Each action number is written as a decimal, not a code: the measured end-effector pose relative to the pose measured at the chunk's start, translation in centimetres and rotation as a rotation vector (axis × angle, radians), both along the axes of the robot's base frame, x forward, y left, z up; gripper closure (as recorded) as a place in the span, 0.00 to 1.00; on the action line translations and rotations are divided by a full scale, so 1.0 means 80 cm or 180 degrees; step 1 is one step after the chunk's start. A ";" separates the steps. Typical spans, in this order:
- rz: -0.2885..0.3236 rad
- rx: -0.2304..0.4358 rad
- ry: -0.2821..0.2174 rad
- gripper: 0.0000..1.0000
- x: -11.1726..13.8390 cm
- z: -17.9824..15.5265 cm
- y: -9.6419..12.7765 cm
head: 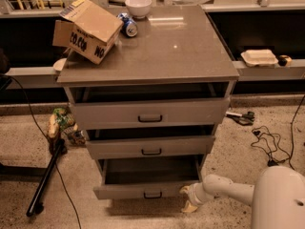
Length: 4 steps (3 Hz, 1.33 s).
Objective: Close bottom drawer
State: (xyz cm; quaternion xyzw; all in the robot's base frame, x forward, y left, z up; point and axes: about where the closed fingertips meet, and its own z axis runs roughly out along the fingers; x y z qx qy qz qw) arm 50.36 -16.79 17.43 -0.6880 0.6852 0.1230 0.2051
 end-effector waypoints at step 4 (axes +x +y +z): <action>-0.0129 0.0064 -0.0283 0.10 0.113 -0.017 0.018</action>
Offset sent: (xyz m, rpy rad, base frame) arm 0.0974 0.0151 -0.0157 0.0235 -0.0876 -0.0337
